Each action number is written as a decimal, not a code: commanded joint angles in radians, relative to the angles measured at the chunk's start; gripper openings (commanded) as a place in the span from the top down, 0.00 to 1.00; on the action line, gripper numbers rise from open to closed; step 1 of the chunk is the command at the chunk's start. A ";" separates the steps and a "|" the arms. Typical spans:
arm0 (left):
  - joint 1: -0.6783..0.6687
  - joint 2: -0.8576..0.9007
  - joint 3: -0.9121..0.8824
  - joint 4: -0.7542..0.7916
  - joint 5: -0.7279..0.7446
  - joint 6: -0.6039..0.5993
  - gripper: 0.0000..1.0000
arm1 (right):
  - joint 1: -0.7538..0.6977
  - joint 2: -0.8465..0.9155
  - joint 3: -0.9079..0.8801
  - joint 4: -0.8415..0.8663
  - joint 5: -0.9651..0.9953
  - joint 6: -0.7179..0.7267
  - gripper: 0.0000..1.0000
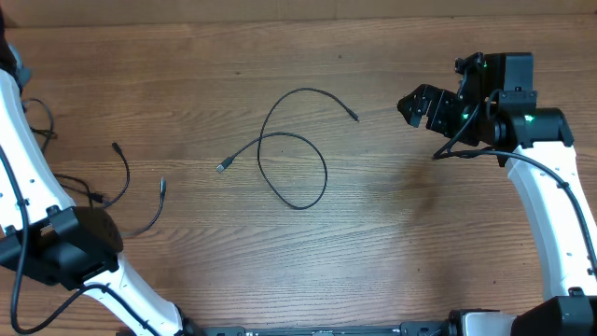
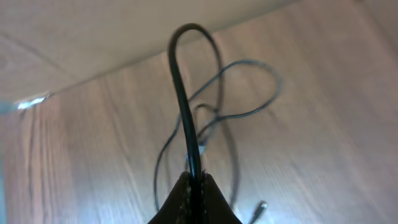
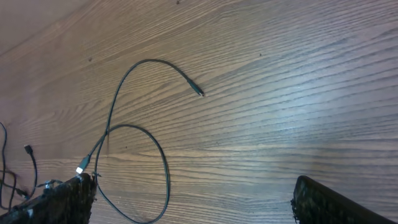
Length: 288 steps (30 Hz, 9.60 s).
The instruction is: Untangle cables
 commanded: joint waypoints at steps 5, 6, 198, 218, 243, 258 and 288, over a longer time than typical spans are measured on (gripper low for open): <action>0.096 -0.008 -0.153 0.022 -0.039 -0.133 0.96 | -0.007 -0.002 0.020 -0.002 0.003 -0.007 0.00; 0.104 -0.008 -0.166 0.023 -0.035 -0.135 0.96 | -0.007 -0.002 0.020 -0.002 0.003 -0.006 0.00; 0.203 0.015 0.366 -0.252 0.258 0.045 0.96 | -0.228 0.026 0.020 -0.090 0.021 -0.060 0.00; 0.208 0.316 0.366 -0.314 0.233 0.045 0.96 | -0.228 0.026 0.020 -0.118 0.021 -0.060 0.00; 0.208 0.394 0.367 -0.323 0.331 0.151 0.00 | -0.228 0.026 0.020 -0.118 0.022 -0.061 0.00; 0.077 0.109 0.375 -0.283 0.577 0.462 0.01 | -0.228 0.026 0.020 -0.097 0.021 -0.060 0.00; -0.928 -0.014 0.282 -0.323 0.486 0.554 0.00 | -0.228 0.026 0.020 -0.105 0.022 -0.060 0.00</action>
